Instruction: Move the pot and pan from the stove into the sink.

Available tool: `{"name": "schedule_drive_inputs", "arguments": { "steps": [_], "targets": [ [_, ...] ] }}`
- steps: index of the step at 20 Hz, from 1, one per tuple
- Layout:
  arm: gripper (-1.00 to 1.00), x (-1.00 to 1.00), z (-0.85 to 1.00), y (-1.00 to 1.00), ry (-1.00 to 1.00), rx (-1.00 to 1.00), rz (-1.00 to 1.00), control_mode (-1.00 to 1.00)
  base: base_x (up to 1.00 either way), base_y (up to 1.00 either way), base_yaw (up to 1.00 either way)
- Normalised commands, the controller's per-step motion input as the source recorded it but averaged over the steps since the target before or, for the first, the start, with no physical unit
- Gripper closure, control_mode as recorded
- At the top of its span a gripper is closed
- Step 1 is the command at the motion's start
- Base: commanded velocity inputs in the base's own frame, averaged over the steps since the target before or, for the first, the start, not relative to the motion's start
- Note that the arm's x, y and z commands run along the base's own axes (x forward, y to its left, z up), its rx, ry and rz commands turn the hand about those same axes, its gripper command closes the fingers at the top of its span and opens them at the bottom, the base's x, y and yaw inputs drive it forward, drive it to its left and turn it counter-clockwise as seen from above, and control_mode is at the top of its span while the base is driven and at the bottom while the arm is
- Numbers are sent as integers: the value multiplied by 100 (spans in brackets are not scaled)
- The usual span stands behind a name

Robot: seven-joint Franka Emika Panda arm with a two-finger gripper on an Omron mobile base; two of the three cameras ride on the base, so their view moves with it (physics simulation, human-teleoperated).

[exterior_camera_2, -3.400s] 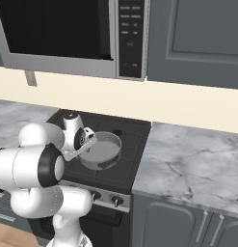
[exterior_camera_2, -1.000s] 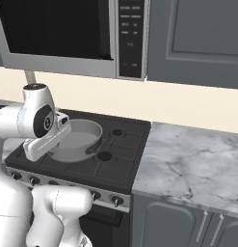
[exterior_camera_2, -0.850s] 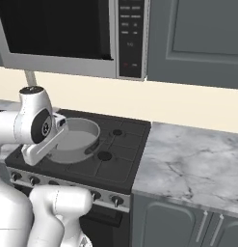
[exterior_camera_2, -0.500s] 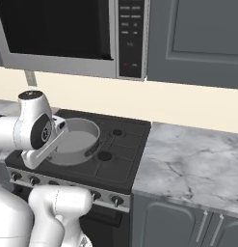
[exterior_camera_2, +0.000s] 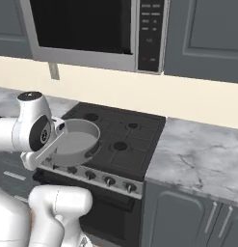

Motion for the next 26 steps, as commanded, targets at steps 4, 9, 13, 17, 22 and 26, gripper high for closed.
{"name": "schedule_drive_inputs", "arguments": {
  "steps": [4,9,13,17,22,26],
  "targets": [
    [100,0,0,0,0,0,0,100,-23,0,42],
    [100,0,0,0,0,0,0,100,-5,0,49],
    [100,0,0,0,0,0,0,100,0,0,50],
    [100,0,0,0,0,0,0,100,0,0,50],
    [100,0,0,0,0,0,0,100,0,0,50],
    [100,0,0,0,0,0,0,100,0,0,50]
  ]
}}
